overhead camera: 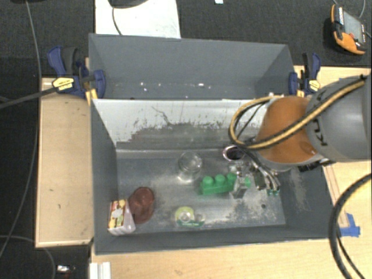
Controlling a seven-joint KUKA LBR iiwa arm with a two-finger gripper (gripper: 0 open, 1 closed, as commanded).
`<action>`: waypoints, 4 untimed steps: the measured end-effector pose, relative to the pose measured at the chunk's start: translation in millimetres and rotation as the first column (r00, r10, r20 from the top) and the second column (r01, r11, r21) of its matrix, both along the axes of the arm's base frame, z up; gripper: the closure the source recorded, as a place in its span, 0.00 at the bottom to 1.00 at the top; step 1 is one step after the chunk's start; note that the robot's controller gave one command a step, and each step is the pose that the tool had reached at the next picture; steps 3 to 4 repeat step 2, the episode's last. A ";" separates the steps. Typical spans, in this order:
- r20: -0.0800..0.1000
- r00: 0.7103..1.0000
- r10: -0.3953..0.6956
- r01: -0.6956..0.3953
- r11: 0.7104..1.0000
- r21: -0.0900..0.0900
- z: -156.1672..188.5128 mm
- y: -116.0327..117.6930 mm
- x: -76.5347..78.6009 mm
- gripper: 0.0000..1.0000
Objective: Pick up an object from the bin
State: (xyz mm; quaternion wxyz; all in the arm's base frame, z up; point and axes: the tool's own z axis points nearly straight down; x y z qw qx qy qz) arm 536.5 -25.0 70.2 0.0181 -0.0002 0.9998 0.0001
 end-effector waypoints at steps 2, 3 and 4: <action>0.002 0.979 0.206 -0.206 0.979 -0.007 127.9 -8.9 16.1 1.00; 0.002 0.979 0.206 -0.206 0.979 -0.007 127.9 -8.9 16.1 1.00; 0.002 0.979 0.206 -0.206 0.979 -0.007 127.9 -8.9 16.1 1.00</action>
Offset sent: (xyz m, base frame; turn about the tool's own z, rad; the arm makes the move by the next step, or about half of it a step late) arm 0.0000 0.0000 0.0000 0.0000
